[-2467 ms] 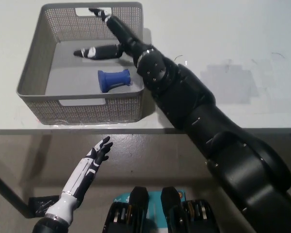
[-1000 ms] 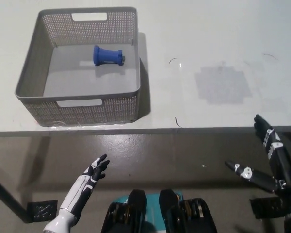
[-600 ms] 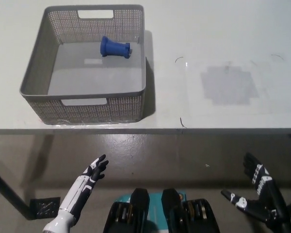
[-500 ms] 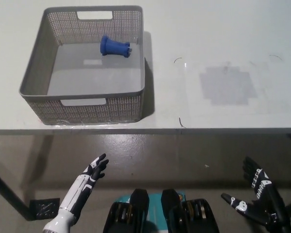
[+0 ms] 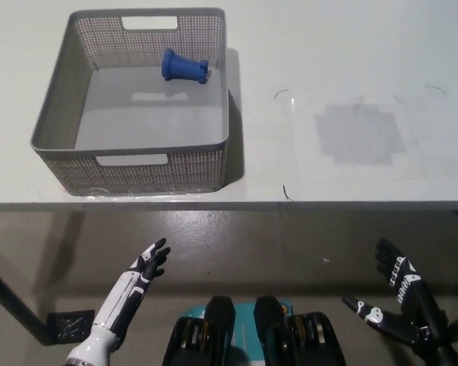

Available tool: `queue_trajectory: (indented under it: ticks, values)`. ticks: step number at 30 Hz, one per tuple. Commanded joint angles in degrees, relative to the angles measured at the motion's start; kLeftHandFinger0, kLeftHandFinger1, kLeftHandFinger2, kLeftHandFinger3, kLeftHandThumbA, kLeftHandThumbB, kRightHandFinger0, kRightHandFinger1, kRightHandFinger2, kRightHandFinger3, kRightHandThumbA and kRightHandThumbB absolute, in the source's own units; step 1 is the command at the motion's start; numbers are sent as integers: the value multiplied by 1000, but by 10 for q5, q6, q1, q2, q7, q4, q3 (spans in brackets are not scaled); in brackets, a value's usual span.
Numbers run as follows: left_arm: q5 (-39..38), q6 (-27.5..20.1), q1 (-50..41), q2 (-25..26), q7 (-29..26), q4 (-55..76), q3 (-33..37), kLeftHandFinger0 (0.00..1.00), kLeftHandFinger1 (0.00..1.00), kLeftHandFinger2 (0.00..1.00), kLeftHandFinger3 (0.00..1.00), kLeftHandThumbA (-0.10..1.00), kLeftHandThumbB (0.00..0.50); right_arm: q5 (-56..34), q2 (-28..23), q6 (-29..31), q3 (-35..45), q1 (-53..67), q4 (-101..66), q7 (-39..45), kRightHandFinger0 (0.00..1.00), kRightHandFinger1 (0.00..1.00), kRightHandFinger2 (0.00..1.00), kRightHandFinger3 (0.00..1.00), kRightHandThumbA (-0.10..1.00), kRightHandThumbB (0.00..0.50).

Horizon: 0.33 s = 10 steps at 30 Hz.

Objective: Use the right hand to pick up a chess pieces and put it into a container on the left hand side

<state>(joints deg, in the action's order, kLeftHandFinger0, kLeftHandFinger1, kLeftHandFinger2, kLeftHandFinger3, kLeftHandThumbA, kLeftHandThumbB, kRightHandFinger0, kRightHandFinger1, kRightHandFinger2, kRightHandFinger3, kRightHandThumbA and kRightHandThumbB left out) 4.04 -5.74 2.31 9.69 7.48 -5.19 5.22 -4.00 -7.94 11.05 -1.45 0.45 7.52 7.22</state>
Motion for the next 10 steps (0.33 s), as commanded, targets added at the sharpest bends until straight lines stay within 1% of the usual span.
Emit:
queue_trajectory:
  ticks: [1,2,6,8,9,10]
  values:
    - [-3,-15,5,-3,-6,19,-7,1000,1000,1000,1000,1000,192,11,-5,15,-3,-10,-6,5,1000,1000,1000,1000,993,330]
    - [-3,-12,6,-3,-5,18,-7,1000,1000,1000,1000,1000,194,11,-6,17,-3,-11,-3,6,1000,1000,1000,1000,992,318]
    - [-1,-10,8,-4,-7,13,-7,1000,1000,1000,1000,1000,195,11,-5,18,-3,-13,3,6,1000,1000,1000,1000,1000,334]
    - [2,-6,6,-3,-7,12,-6,1000,1000,1000,1000,1000,178,12,-5,20,-3,-12,6,6,1000,1000,1000,1000,1000,337]
    - [2,-9,5,-4,-7,9,-6,1000,1000,1000,1000,1000,165,11,-6,19,-3,-11,6,8,1000,1000,1000,1000,1000,320]
    - [2,-9,5,-4,-7,9,-6,1000,1000,1000,1000,1000,165,11,-6,19,-3,-11,6,8,1000,1000,1000,1000,1000,320]
